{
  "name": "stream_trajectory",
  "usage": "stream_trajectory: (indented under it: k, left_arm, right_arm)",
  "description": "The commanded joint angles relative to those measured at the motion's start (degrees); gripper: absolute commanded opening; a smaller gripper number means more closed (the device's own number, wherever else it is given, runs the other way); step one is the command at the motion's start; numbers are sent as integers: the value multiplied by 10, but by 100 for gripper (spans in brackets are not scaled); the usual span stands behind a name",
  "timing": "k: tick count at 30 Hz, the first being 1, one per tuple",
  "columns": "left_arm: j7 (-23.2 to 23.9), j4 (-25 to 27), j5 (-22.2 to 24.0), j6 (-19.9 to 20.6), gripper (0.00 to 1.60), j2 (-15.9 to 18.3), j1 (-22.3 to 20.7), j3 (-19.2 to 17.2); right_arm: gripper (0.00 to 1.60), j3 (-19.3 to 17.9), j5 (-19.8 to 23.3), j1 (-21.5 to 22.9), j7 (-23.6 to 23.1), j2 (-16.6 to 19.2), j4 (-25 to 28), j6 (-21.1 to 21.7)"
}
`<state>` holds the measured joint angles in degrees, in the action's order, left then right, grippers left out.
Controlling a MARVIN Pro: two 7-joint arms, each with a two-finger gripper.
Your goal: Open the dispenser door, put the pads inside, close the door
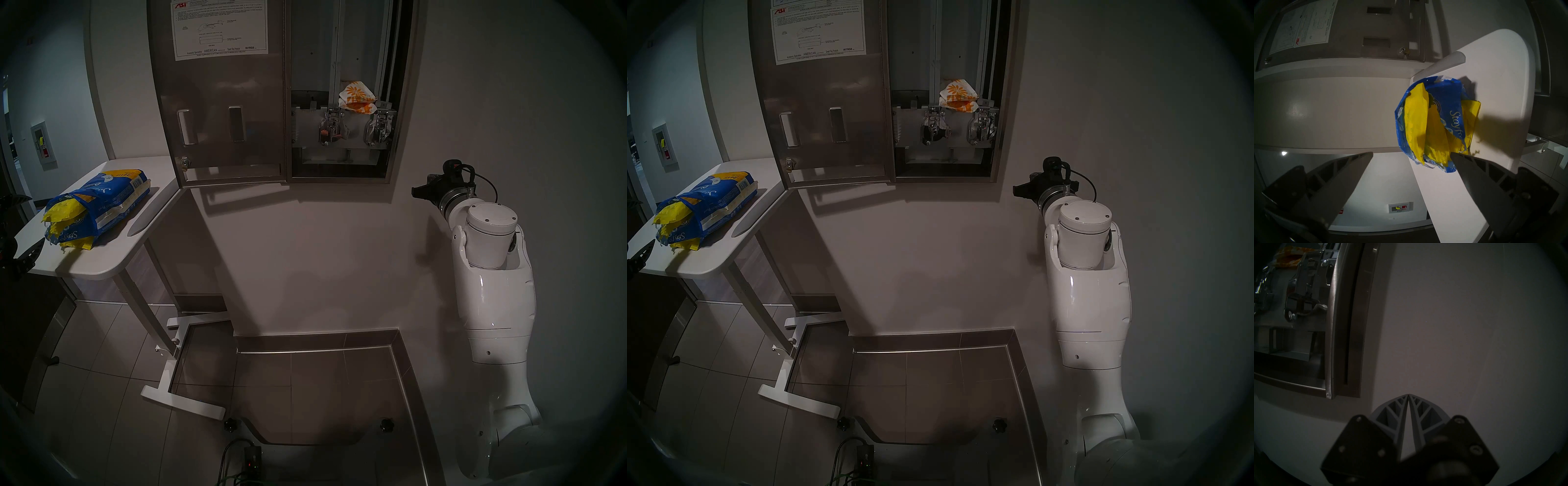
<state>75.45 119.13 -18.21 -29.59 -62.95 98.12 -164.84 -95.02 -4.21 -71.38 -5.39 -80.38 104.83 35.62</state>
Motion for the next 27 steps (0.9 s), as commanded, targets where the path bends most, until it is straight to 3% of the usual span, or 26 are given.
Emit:
stream_trajectory:
  k: [1, 13, 14, 27]
  left_arm:
    - [-9, 1, -10, 12, 160, 6, -12, -2]
    - [-27, -8, -28, 56, 160, 11, -39, 15]
    - [-22, -4, -22, 74, 160, 8, -41, 14]
    - [-22, -3, -23, 84, 160, 10, -40, 15]
  right_arm:
    - [51, 0, 1, 6, -1, 1, 7, -2]
    - [51, 0, 2, 6, -1, 1, 7, -2]
    - [51, 0, 2, 6, -1, 1, 7, -2]
    - [51, 0, 2, 5, -1, 1, 7, -2]
